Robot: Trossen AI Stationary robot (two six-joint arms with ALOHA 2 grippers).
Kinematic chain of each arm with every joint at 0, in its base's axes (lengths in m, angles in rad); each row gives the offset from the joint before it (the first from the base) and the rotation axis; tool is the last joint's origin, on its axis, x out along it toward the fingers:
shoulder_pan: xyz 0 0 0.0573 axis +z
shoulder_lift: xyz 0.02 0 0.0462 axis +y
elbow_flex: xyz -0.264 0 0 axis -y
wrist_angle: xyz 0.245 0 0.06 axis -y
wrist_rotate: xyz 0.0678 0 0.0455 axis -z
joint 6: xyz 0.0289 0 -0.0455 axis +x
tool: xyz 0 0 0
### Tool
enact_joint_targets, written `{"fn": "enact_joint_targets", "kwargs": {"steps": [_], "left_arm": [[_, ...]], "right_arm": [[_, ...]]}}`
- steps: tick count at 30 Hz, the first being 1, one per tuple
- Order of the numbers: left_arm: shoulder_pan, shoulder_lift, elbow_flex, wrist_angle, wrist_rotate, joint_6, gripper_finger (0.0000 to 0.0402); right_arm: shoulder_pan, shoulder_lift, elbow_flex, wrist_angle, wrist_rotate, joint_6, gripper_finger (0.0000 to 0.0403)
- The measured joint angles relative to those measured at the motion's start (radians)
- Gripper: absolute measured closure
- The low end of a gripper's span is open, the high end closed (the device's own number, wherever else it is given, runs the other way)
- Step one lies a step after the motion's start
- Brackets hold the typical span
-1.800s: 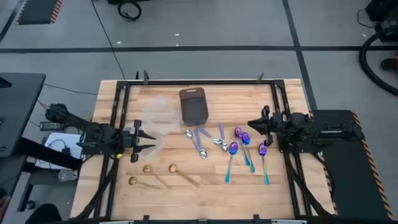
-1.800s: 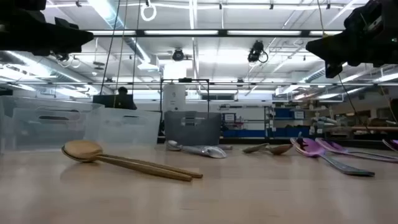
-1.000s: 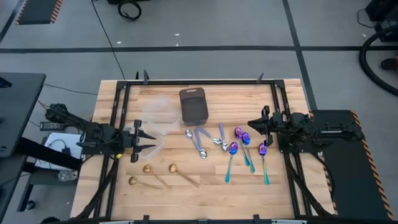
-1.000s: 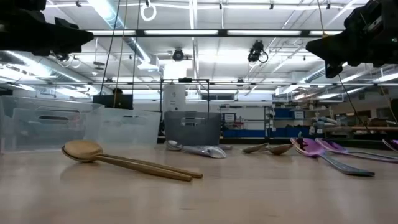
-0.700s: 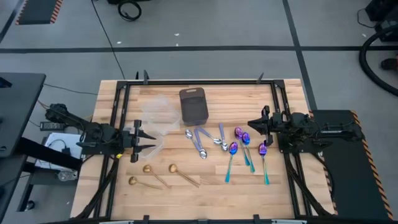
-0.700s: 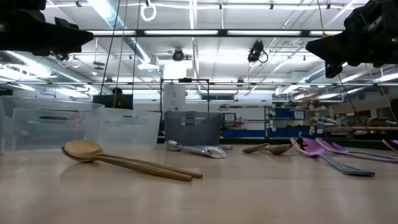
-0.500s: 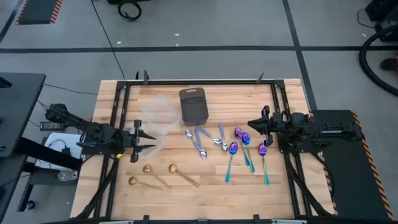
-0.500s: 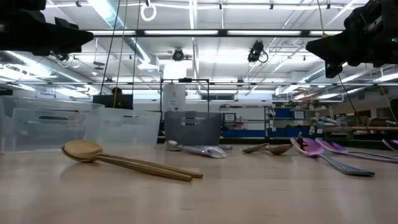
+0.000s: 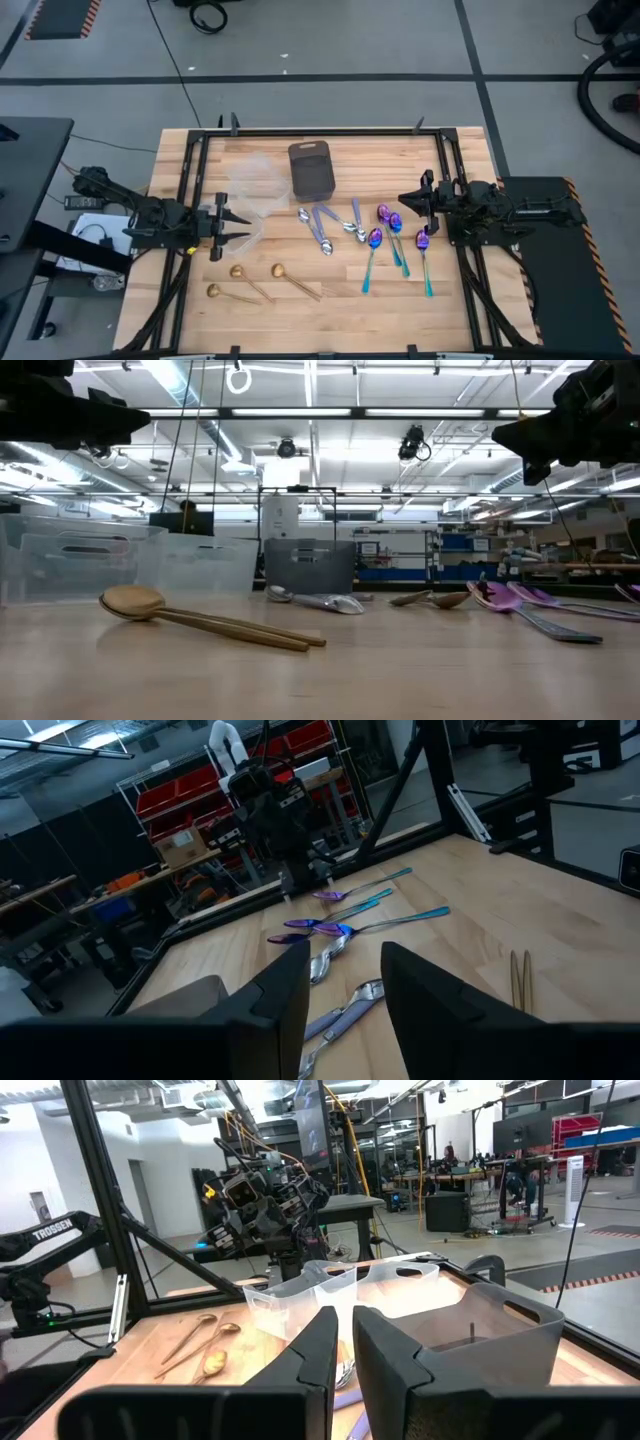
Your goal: Sort silverware by color (type)
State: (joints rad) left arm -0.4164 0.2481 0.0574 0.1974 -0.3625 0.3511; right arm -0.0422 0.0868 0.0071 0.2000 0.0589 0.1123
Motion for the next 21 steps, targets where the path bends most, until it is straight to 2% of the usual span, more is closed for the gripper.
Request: {"fn": "enact_joint_targets", "kwargs": {"steps": [10,14,18,21], "left_arm": [[0.000,0.000,0.000,0.001,0.000,-0.004,0.0269],[0.001,0.000,0.000,0.024,0.000,-0.180,0.0269],[0.005,0.000,0.000,0.092,0.000,-0.214,0.0269],[0.005,0.000,0.000,0.099,0.000,-0.185,0.0269]], "right_arm": [[0.000,0.000,0.000,0.000,0.000,0.000,0.0357],[0.000,0.000,0.000,0.000,0.000,0.000,0.0357],[0.000,0.000,0.000,0.007,0.000,-0.001,0.0357],[0.000,0.000,0.000,0.050,0.001,0.000,0.0357]]}}
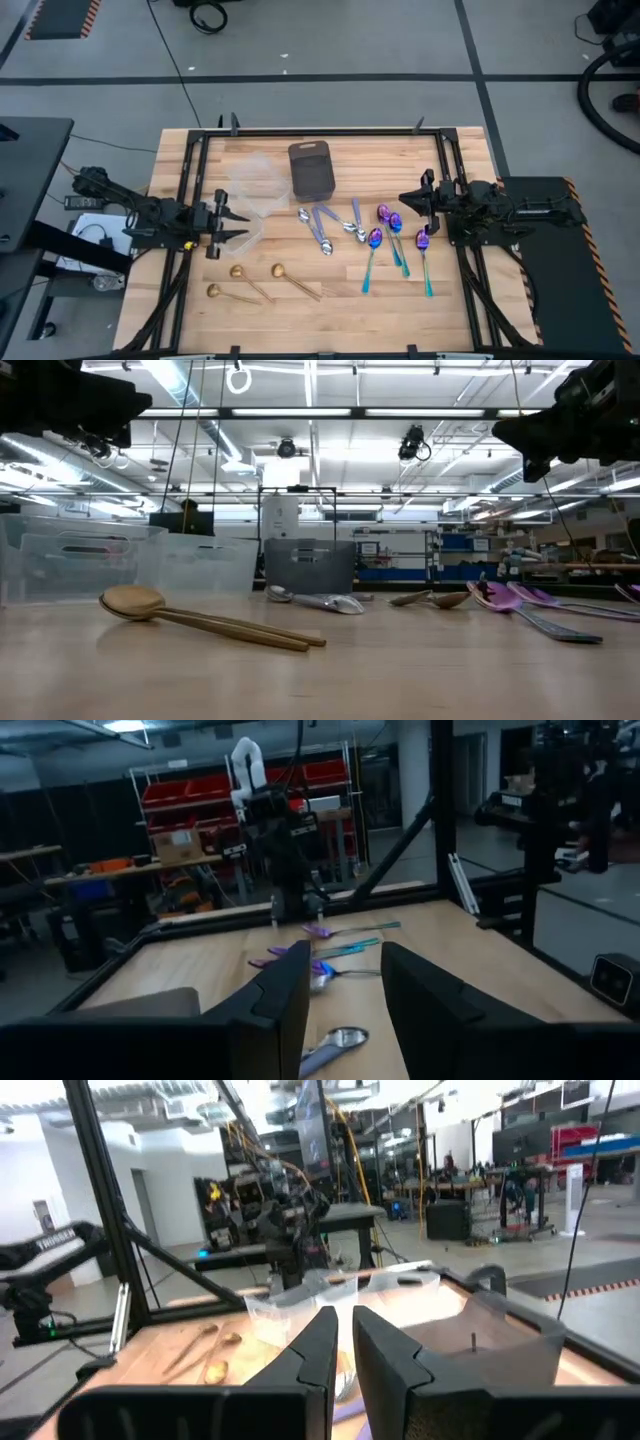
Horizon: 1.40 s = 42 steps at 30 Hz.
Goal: Sort silverware by color (type)
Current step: Put the purple spoon into the black transparent bin
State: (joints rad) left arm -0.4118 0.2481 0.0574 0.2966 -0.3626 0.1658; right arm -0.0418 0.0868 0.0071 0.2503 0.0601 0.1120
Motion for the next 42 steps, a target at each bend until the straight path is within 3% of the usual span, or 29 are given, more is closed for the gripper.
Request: {"fn": "enact_joint_targets", "kwargs": {"steps": [7,14,21,31,42], "left_arm": [[0.000,0.000,0.000,0.041,0.000,-0.010,0.0269],[0.000,0.000,0.000,0.045,0.001,-0.205,0.0269],[0.000,0.000,0.000,0.064,-0.007,-0.273,0.0269],[0.068,0.000,0.008,0.050,-0.050,-0.253,0.0269],[0.188,0.009,0.101,-0.149,0.009,-0.259,0.0269]], "right_arm": [[0.000,0.000,0.000,0.163,-0.005,0.055,0.0357],[0.000,0.001,0.000,0.167,-0.032,0.226,0.0357],[0.000,0.021,0.000,0.159,0.009,0.295,0.0357],[0.000,0.238,0.000,0.215,0.152,0.271,0.0357],[0.000,0.488,0.092,0.281,0.164,0.237,0.0357]]}}
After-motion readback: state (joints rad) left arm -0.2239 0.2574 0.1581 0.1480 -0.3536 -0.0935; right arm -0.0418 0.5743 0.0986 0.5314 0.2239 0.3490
